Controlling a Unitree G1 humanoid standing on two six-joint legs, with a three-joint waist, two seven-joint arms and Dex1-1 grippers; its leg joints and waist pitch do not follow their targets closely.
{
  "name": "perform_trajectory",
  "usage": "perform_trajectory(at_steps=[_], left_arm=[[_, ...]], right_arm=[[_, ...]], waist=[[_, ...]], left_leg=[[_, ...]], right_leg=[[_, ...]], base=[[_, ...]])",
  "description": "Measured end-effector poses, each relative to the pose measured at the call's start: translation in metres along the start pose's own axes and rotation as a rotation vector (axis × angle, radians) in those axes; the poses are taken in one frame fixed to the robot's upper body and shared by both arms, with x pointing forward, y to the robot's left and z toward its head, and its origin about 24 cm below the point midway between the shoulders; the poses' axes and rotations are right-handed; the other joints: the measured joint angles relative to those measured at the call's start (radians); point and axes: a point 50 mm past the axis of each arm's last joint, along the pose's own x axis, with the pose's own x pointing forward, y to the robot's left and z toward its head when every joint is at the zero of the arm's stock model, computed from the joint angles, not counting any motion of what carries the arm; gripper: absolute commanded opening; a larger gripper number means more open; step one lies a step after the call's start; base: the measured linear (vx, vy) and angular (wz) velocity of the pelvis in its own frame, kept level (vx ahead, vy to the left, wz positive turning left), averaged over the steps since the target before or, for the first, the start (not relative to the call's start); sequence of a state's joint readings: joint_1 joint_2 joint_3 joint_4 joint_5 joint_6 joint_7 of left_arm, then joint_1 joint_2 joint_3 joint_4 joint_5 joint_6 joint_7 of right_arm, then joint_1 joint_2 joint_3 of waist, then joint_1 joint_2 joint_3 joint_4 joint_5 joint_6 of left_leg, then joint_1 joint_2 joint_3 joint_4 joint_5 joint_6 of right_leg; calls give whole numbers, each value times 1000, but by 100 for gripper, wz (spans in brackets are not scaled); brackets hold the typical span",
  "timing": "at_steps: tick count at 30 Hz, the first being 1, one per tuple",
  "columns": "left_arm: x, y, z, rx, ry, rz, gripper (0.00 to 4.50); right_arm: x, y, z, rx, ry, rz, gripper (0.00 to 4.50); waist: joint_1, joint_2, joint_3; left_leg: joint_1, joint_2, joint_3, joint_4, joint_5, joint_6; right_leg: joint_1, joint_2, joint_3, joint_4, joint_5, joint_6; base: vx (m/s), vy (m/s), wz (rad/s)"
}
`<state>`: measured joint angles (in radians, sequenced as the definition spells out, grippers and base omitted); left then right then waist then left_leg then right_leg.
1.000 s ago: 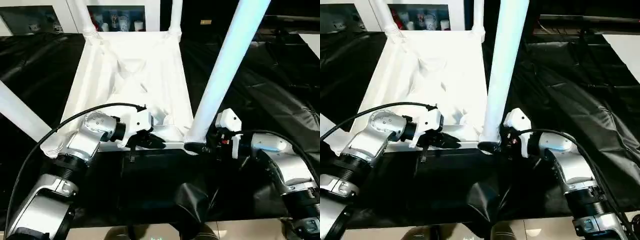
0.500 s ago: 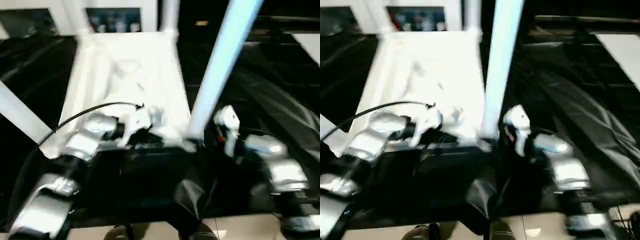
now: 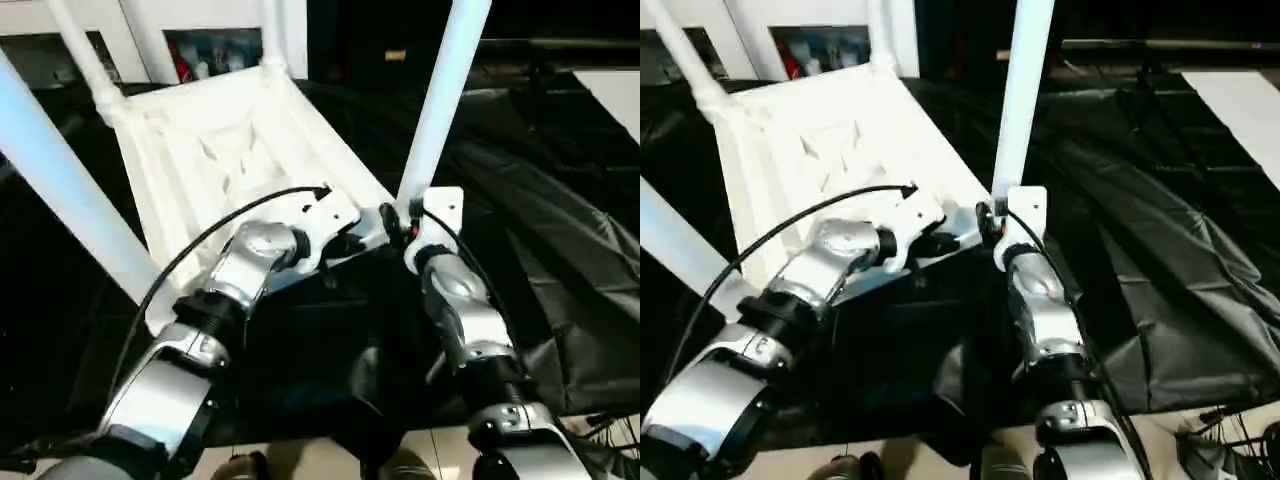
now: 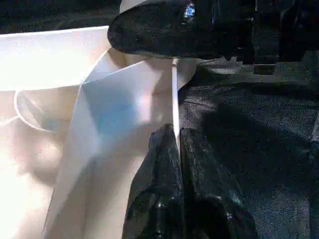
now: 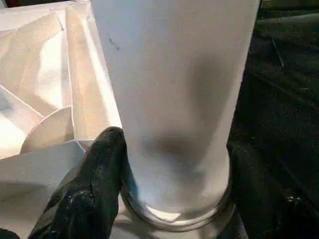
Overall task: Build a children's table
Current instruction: Rotate leg to tighten
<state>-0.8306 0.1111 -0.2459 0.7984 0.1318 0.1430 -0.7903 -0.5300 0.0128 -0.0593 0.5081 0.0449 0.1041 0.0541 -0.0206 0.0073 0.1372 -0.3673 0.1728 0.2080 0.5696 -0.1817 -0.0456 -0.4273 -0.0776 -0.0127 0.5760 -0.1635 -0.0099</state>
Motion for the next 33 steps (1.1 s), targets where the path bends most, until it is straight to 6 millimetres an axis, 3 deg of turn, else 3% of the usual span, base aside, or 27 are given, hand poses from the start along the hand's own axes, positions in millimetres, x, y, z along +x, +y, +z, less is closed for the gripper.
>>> perform_trajectory(at_steps=[1,2,5,7,12,17,22,28,33], left_arm=[[0,0,0,6,0,-4,0],[-1,0,1,12,-2,-13,0],[-9,7,-2,24,-1,3,0],[-14,11,-3,24,-1,10,0],[-28,17,-10,43,3,-26,0],[-47,19,-19,57,-1,-124,0],[-67,13,-27,86,-12,-277,0],[-65,-4,-24,122,-12,-443,0],[-65,-5,-24,123,-9,-450,0]], right_arm=[[-1,-1,0,8,-6,8,322],[-3,-2,0,19,-13,20,336],[-10,0,-1,33,-36,125,342],[-12,-1,1,21,-37,183,380],[-22,-15,25,-104,-50,446,382],[-43,-32,23,-231,29,693,382],[-54,-42,23,-281,109,839,382],[-56,-35,21,-303,148,938,382],[-60,-36,18,-331,188,1004,382]], waist=[[1,0,0],[1,0,0],[-9,-2,1],[-17,-3,2],[-24,-4,3],[-2,-5,3],[9,-6,4],[39,-6,4],[35,-7,4]], left_leg=[[0,0,0,0,0,0],[-1,0,0,-1,0,0],[-2,1,-1,-2,0,0],[-7,1,-2,-2,0,0],[-6,2,-4,-3,0,0],[-6,3,-5,-6,0,0],[-10,2,-5,-6,1,6],[-16,2,-2,-2,1,8],[-16,2,-2,1,1,8]], right_leg=[[0,0,0,0,0,0],[0,0,0,0,0,0],[-3,1,-1,0,0,1],[-8,1,-3,0,1,1],[-10,2,-4,1,4,1],[-10,4,-4,1,7,-3],[-11,2,-4,0,5,-3],[-13,0,-3,0,5,-4],[-13,0,-2,2,5,-5]], base=[[0,0,0],[0,0,0],[0,0,0],[0,0,0],[0,0,0],[0,0,0],[0,0,0],[0,0,0],[0,0,0]])
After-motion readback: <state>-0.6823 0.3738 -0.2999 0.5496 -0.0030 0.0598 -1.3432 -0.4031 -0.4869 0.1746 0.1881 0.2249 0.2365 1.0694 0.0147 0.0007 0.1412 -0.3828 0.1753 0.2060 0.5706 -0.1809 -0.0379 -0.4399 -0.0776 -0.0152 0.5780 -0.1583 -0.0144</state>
